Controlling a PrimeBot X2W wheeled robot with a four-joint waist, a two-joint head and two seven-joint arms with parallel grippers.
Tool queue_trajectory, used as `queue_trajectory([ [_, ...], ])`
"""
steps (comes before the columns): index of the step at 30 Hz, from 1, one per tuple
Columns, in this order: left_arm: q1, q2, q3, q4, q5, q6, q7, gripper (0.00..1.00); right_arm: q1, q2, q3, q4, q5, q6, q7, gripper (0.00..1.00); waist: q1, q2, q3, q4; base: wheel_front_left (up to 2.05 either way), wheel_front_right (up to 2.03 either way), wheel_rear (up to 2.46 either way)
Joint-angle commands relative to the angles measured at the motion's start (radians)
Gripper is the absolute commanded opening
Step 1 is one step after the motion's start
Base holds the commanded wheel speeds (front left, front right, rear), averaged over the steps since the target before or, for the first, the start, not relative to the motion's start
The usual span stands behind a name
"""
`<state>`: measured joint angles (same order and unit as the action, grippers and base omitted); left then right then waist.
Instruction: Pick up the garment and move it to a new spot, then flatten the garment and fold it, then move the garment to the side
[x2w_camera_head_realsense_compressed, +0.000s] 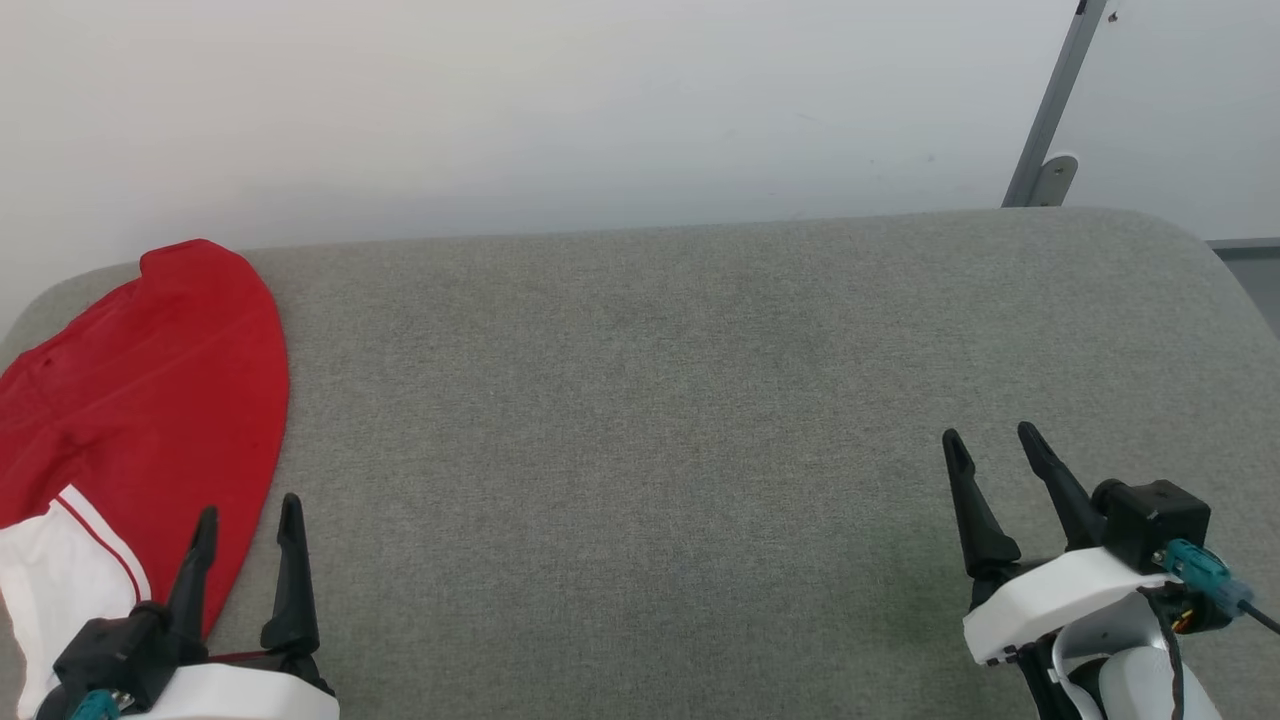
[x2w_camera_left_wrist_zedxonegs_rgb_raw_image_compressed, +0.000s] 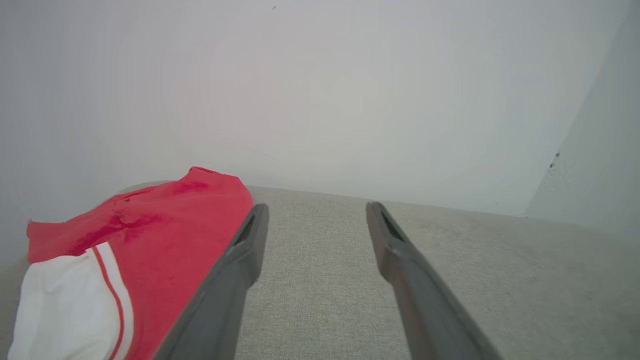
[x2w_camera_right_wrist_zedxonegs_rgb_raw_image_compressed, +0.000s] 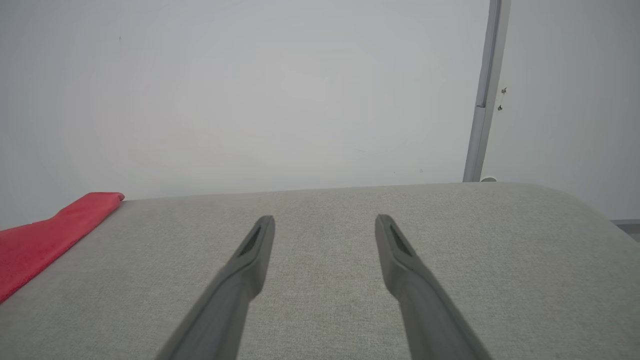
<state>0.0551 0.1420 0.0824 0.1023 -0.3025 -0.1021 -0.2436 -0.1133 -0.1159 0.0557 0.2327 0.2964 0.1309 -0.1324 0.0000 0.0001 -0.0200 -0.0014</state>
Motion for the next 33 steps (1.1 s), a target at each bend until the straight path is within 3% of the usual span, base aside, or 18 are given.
queue_trajectory([
  [1, 0.010, 0.006, 0.004, -0.006, 0.022, -0.004, -0.009, 1.00, -0.012, -0.003, 0.000, -0.006, -0.022, 0.000, -0.011, 1.00, 0.0000, -0.0001, 0.000, 0.000, 0.00, 0.00, 0.00],
  [10, 0.011, 0.007, 0.005, -0.004, 0.079, -0.011, -0.024, 1.00, -0.010, -0.001, -0.002, -0.015, -0.088, 0.000, -0.022, 1.00, 0.0000, -0.0001, -0.001, -0.001, 0.00, 0.00, 0.00],
  [23, 0.003, 0.001, 0.012, 0.004, 0.071, -0.019, -0.023, 1.00, -0.010, 0.002, 0.000, -0.019, -0.084, 0.000, -0.016, 1.00, 0.0000, -0.0001, -0.002, 0.003, 0.00, 0.00, 0.00],
  [33, -0.019, -0.007, 0.065, 0.043, 0.051, 0.008, -0.023, 1.00, -0.039, 0.008, 0.081, -0.016, -0.072, 0.000, -0.003, 1.00, 0.0000, -0.0001, -0.019, 0.124, 0.00, 0.00, 0.00],
])
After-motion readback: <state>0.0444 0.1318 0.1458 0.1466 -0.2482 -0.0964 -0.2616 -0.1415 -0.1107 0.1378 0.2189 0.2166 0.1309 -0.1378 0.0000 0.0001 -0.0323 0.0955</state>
